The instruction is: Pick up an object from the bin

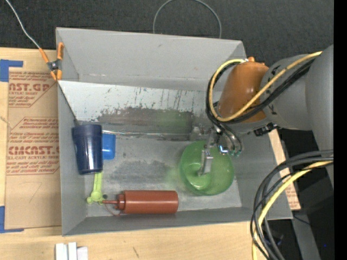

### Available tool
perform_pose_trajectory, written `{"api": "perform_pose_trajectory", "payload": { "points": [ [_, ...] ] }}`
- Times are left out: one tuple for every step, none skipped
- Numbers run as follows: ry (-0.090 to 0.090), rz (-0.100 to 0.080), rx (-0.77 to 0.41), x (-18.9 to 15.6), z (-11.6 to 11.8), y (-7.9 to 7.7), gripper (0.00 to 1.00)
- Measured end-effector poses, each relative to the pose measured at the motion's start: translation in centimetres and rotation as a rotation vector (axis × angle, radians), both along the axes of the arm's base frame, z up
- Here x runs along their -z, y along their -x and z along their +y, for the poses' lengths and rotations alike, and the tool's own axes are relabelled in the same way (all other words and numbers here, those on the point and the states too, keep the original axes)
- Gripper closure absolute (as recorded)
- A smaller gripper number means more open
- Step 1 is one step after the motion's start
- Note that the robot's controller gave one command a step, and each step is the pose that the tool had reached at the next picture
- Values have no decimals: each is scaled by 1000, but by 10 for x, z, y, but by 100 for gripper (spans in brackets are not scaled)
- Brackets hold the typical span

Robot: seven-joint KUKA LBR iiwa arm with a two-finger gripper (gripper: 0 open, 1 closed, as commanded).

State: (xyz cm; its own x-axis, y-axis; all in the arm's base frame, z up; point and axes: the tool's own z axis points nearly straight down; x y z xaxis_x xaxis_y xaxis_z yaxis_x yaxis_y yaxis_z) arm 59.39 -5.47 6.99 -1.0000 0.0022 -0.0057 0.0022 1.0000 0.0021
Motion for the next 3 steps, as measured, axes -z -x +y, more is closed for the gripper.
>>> {"api": "perform_pose_trajectory", "payload": {
  "points": [
    [-2,2,-168,0,-13,-2,100],
    [-1,2,-168,0,-13,-2,100],
    [-1,-3,-168,-23,-12,-4,100]
  ]
}}
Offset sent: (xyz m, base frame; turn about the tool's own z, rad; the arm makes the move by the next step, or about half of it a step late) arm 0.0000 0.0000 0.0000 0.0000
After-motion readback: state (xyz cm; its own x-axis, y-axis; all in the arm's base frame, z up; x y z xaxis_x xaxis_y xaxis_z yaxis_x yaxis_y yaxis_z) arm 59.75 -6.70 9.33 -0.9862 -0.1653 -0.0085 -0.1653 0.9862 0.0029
